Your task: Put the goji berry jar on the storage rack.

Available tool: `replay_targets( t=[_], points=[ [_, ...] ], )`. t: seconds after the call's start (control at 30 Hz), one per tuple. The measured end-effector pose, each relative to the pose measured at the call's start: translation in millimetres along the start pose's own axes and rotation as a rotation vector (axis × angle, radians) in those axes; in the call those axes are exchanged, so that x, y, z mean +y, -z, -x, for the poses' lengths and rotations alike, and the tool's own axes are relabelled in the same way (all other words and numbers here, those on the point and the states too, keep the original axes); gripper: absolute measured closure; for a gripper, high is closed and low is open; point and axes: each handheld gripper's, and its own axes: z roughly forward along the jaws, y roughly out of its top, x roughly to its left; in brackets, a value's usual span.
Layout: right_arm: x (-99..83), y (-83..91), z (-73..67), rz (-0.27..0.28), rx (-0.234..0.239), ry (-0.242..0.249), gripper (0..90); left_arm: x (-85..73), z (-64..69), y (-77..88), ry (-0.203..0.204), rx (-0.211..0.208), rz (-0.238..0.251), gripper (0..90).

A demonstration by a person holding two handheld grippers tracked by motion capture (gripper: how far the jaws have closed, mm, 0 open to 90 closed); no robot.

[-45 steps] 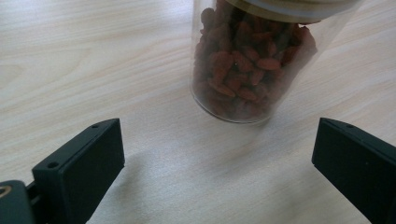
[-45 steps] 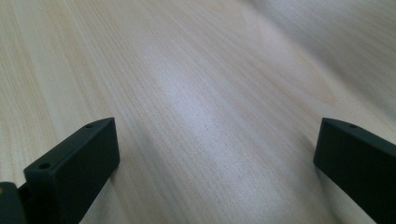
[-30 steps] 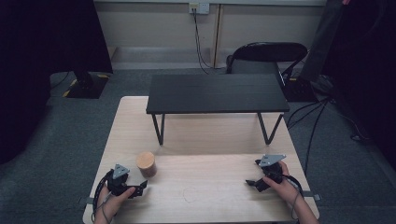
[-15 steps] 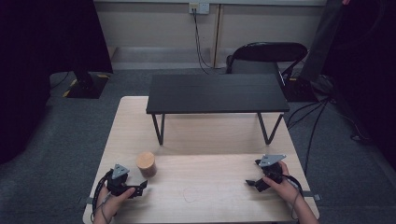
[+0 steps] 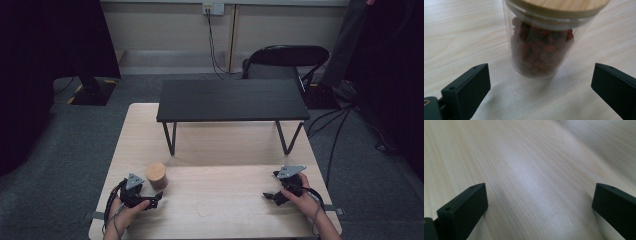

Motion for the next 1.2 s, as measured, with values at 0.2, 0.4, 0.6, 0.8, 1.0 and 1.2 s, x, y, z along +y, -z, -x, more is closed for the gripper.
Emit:
replay_targets(
  t=[0.2,0.4,0.6,0.8,1.0,1.2],
  points=[
    [0.0,0.0,0.0,0.000,0.000,0.000,0.0,6.8,-1.6,-7.9,0.008,0.006,0.001,1.5],
    [0.0,0.0,0.0,0.000,0.000,0.000,0.0,12.4,-3.0,-16.3,-0.004,0.010,-0.002,1.5],
    [0.0,0.0,0.0,0.000,0.000,0.000,0.0,13.7,-2.4,-20.8,-0.020,0.005,0.002,1.5],
    [0.0,0.0,0.0,0.000,0.000,0.000,0.0,15.8,-2.5,-24.4,-0.028,0.005,0.007,4.0],
    [0.0,0.0,0.0,0.000,0.000,0.000,0.0,14.8,-3.5,-26.8,-0.002,0.008,0.005,8.5],
    [0.0,0.0,0.0,0.000,0.000,0.000,0.0,10.7,-3.9,-29.6,0.018,0.007,0.031,12.2]
  ],
)
